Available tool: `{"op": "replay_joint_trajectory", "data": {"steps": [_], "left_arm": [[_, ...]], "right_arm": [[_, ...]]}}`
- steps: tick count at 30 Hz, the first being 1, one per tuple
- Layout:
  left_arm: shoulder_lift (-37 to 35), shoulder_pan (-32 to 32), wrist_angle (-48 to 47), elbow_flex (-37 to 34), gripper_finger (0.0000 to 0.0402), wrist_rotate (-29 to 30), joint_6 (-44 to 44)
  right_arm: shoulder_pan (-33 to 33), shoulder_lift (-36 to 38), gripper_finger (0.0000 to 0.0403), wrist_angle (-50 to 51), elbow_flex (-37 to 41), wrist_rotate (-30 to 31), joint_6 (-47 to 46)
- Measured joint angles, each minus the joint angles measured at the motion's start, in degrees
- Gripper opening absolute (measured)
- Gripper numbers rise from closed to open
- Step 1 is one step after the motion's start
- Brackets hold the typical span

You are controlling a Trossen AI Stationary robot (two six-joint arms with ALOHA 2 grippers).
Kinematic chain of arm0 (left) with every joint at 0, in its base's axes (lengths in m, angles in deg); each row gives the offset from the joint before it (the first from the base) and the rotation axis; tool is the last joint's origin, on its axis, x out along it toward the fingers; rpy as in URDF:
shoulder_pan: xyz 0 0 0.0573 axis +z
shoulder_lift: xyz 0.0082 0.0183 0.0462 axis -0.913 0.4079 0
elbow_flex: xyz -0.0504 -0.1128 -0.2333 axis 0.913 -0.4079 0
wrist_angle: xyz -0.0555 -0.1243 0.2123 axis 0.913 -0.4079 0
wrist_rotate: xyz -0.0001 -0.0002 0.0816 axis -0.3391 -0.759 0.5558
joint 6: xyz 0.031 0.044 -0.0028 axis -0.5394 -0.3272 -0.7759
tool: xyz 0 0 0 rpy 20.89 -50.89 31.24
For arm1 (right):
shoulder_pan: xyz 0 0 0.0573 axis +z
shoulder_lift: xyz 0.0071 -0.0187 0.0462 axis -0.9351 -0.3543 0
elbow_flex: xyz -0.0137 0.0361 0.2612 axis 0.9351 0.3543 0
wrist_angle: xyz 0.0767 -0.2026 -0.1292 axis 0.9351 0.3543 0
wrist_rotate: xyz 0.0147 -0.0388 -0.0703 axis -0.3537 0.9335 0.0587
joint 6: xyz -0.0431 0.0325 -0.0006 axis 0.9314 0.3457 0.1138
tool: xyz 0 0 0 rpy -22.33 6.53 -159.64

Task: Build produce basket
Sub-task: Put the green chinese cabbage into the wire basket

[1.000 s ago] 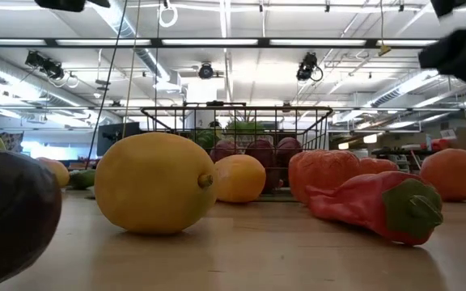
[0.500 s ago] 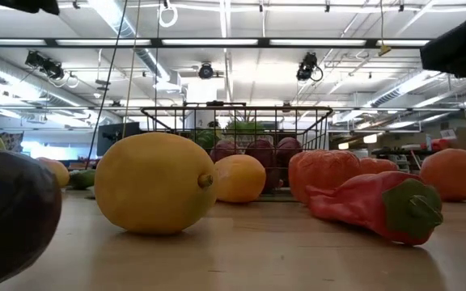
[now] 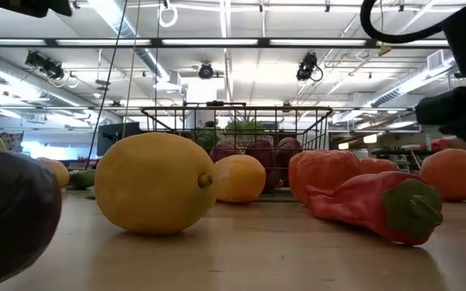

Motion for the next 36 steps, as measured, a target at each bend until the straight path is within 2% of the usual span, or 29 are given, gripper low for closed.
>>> {"op": "replay_joint_trajectory", "data": {"steps": [5, 9, 18, 23, 28, 36], "left_arm": [[0.0, 0.2, 0.5, 0.0, 0.0293, 0.1, -0.2], [0.0, 0.2, 0.5, 0.0, 0.0293, 0.0, -0.4], [-0.1, 2.3, 5.6, 0.0, 0.0293, 0.0, -3.8], [-0.3, 4.7, 7.6, 0.0, 0.0293, -0.1, -7.7], [-3.3, 8.1, 9.1, 0.0, 0.0293, -0.1, -13.9], [-13.5, 15.8, 10.9, 0.0, 0.0293, 0.0, -27.2]], "right_arm": [[-0.4, 0.2, 0.0379, -1.4, 1.6, -0.2, 0.1], [-0.5, 0.1, 0.0351, -1.4, 1.1, 0.1, -0.1], [-1.7, -0.4, 0.0193, 0.6, -1.9, 2.0, -0.4], [-4.3, 0.0, 0.0136, 4.5, -3.8, 0.1, -0.4], [-7.9, 2.9, 0.0112, 9.6, -6.3, -0.5, -0.4], [-16.5, 12.2, 0.011, 15.0, -9.7, -0.1, -0.3]]}}
